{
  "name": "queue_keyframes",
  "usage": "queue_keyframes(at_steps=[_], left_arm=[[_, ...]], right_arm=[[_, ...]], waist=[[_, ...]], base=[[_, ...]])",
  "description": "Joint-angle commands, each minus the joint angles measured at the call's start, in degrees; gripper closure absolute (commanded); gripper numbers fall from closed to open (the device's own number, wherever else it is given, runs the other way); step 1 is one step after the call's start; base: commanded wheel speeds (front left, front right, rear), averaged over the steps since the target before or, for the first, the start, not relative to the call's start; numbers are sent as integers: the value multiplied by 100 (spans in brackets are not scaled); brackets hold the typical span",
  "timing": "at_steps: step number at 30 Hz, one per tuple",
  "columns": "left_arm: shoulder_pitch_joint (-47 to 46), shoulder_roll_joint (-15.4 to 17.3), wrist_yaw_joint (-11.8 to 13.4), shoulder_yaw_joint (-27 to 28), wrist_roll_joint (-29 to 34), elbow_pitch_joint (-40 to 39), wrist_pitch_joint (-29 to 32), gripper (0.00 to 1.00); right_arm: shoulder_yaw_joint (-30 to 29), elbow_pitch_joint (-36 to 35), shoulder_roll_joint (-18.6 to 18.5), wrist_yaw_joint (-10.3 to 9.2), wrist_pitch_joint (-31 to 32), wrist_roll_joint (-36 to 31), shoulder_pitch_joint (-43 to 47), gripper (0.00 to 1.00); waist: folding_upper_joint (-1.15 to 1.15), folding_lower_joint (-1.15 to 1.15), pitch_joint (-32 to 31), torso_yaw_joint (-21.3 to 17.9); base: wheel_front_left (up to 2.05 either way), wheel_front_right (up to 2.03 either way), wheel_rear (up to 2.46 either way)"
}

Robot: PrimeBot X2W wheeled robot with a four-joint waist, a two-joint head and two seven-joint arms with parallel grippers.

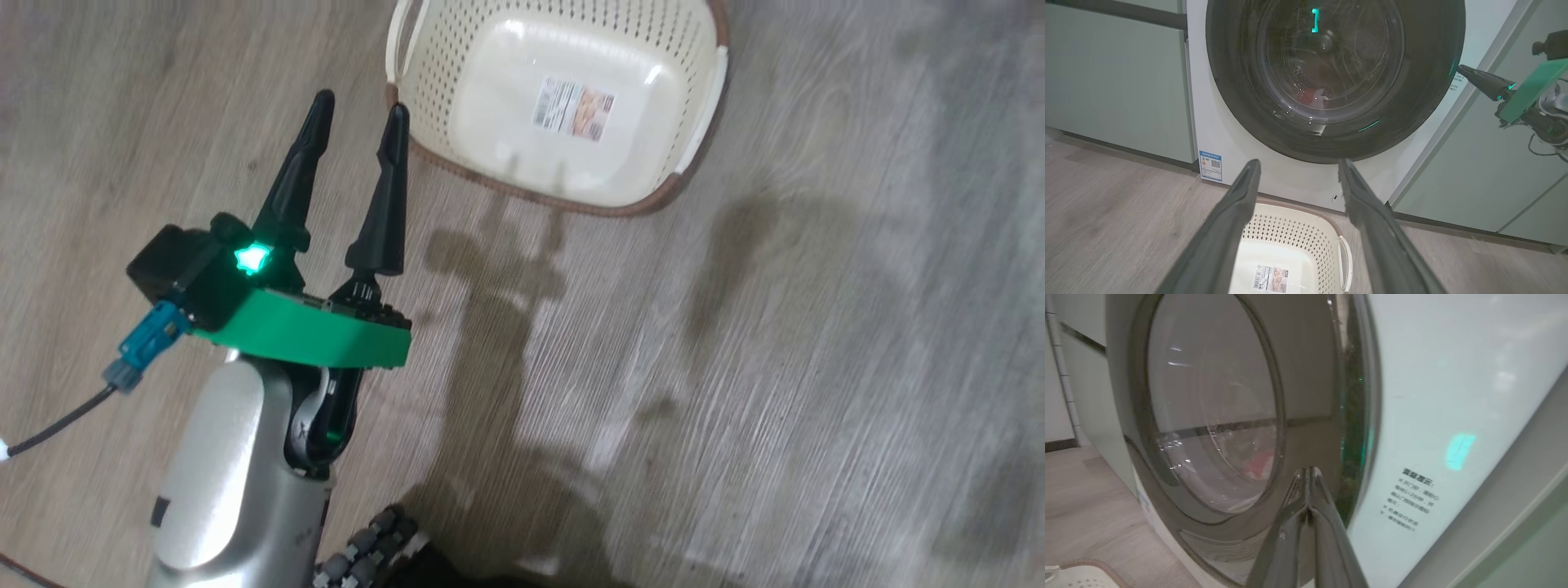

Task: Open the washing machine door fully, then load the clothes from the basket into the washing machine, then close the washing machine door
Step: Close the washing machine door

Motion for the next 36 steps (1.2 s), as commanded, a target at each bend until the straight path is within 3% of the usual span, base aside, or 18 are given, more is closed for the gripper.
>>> queue_keyframes(at_steps=[1,16,24,36], left_arm=[[109,96,20,235,87,-120,-29,0],[640,96,-47,595,540,235,-29,0],[922,96,-63,787,653,327,-29,0],[1373,96,48,954,538,479,-29,0]], right_arm=[[49,-356,198,-44,-4,79,265,100],[57,-2061,380,-44,-4,1058,2778,100],[-372,-2893,854,-44,-4,1403,4132,100],[-1199,-3416,1548,-44,-4,1484,5921,100]], waist=[[0,0,-341,-144],[0,0,-1867,-884],[0,0,-2420,-1237],[0,0,-2977,-1541]], base=[[0,0,0],[0,0,0],[0,0,0],[0,0,0]])
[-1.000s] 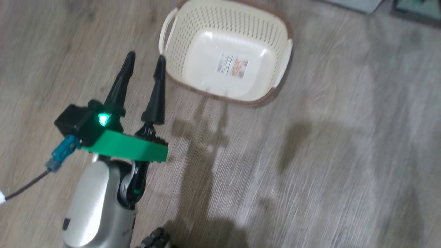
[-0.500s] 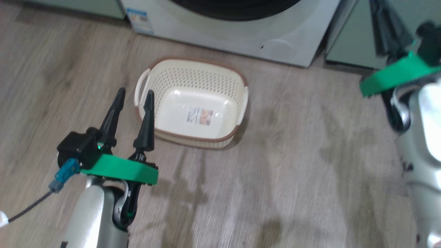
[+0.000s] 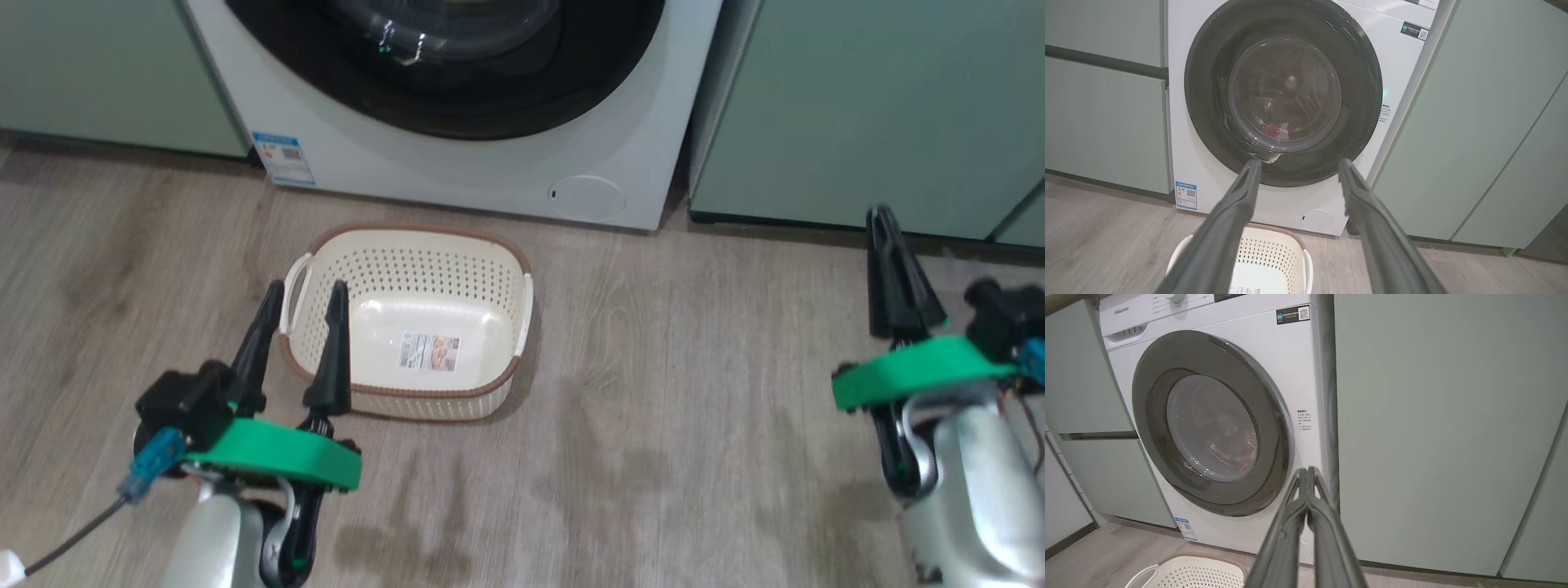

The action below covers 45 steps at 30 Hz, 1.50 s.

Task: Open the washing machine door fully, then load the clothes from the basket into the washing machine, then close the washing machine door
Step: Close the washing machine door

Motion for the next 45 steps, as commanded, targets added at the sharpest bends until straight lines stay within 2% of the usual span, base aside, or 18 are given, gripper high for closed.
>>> queue_keyframes(at_steps=[1,9,10,11,12,13,27,45], left_arm=[[-69,77,36,208,79,-128,-29,0],[120,77,7,301,65,-51,-29,0],[162,77,17,323,127,-42,-29,0],[182,77,26,325,171,-32,-29,0],[200,77,43,333,199,-23,-29,0],[215,77,59,341,221,-17,-29,0],[286,77,212,305,506,17,-29,0],[328,77,154,275,496,56,-29,0]], right_arm=[[77,-252,60,-1,-5,-4,-26,100],[-287,-354,186,-1,-5,-123,674,100],[-370,-357,200,-1,-5,-150,791,96],[-379,-373,204,-1,-5,-204,841,70],[-398,-425,206,-1,-5,-288,882,25],[-388,-466,207,-1,-5,-331,927,0],[-371,-492,211,-1,-5,-90,1096,0],[-249,-486,211,-1,-5,-76,1126,0]], waist=[[-1,1,-77,-82],[-1,1,-134,-206],[-1,1,-146,-226],[-1,1,-152,-236],[-1,1,-157,-244],[-1,1,-161,-249],[-1,1,-230,-194],[-1,1,-290,-193]], base=[[0,0,0],[0,0,0],[0,0,0],[0,0,0],[0,0,0],[0,0,0],[0,0,0],[0,0,0]])
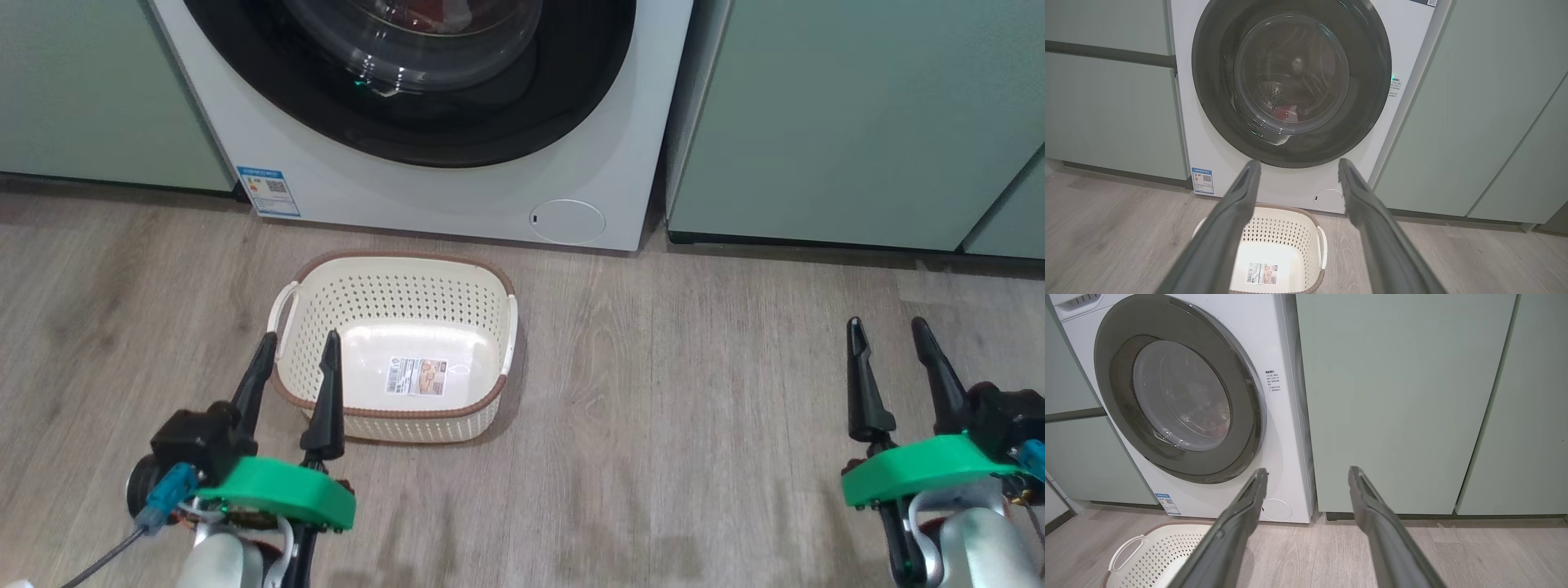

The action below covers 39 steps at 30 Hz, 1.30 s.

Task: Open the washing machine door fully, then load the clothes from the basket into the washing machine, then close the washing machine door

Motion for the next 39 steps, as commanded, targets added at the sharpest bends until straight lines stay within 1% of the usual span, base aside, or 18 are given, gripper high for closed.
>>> queue_keyframes(at_steps=[1,9,18,39], left_arm=[[-102,69,1,139,30,-148,-29,0],[-70,69,-92,86,40,-251,-29,0],[-65,69,-110,81,89,-229,-29,0],[-33,69,-236,125,-273,-102,-29,0]], right_arm=[[146,-193,-18,-1,-13,50,-119,0],[157,-166,-18,-1,-13,82,-112,0],[196,-145,-18,-1,-13,144,-112,0],[204,-164,-18,-1,-13,121,-88,0]], waist=[[0,0,-8,0],[0,0,-32,8],[0,0,-37,24],[0,0,-51,61]], base=[[0,0,0],[0,0,0],[0,0,0],[0,0,0]])
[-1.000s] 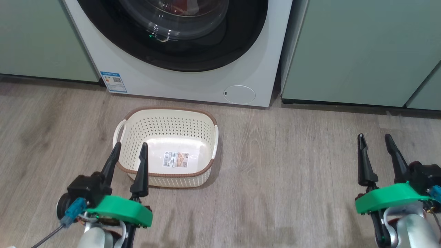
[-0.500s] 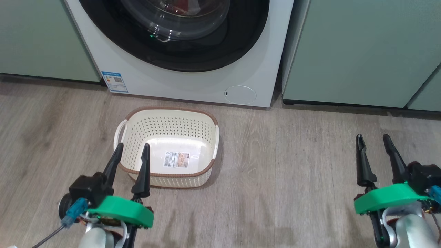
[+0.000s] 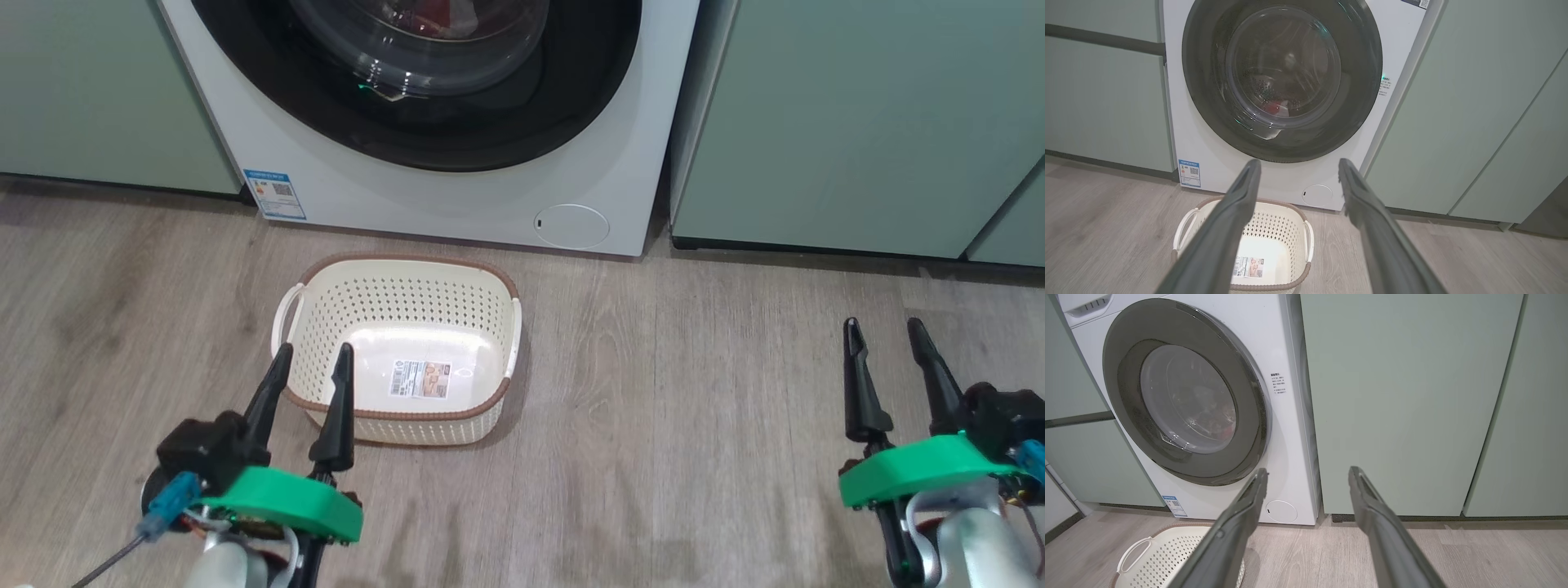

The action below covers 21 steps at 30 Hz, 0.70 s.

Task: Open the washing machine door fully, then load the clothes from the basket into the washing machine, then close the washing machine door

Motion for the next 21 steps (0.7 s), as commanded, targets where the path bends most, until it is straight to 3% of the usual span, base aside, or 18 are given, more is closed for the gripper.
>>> queue_keyframes(at_steps=[1,5,21], left_arm=[[0,0,-1,4,-72,12,0,100],[98,-17,3,-44,-115,342,15,100],[35,-7,-28,100,-1018,362,269,100]], right_arm=[[0,0,0,0,0,0,0,100],[-7,324,25,1,13,26,62,100],[19,279,20,1,272,1007,26,100]], waist=[[0,0,1,-1],[0,0,1,-2],[0,0,-3,-51]], base=[[0,0,0],[0,0,0],[0,0,0]])
